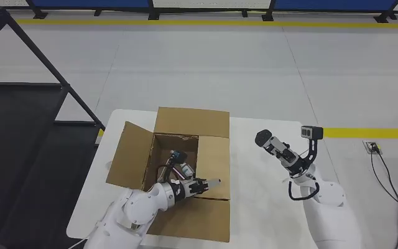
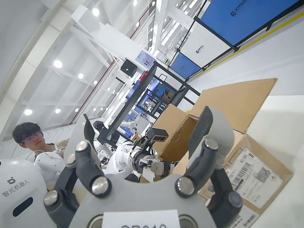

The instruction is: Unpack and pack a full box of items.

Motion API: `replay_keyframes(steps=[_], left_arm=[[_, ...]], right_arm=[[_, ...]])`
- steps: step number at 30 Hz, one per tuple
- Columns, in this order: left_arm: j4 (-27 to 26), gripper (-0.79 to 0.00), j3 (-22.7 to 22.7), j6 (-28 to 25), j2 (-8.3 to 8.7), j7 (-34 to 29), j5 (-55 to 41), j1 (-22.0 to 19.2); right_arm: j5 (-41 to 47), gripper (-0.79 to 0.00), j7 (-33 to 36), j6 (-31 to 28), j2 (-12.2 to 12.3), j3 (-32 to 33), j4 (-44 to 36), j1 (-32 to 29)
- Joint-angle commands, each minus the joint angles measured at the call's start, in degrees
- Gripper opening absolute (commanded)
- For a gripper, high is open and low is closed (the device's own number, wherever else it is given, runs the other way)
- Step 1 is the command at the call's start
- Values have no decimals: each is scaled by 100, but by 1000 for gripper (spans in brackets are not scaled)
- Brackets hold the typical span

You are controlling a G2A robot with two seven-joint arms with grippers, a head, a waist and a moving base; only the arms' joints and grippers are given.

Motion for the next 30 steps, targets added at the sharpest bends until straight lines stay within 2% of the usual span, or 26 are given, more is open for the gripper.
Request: replay_keyframes(steps=[1, 10, 15, 23, 30], left_arm=[[9, 0, 17, -38, -10, 15, -62, -40], [-643, 0, 106, 68, -29, 357, 293, -21], [-863, 0, 430, 242, -101, 521, 560, -207], [-413, 0, 1098, 323, -333, 717, 430, -835], [292, 0, 1549, 230, -569, 882, 42, -1334]], right_arm=[[53, 0, -12, -20, 30, 54, -81, -110], [251, 0, -3, -83, 126, 74, -155, -320], [379, 0, 16, -140, 184, 123, -271, -444], [697, 0, 75, -307, 281, 269, -533, -771], [1048, 0, -302, -902, 340, 558, -752, -1168]])
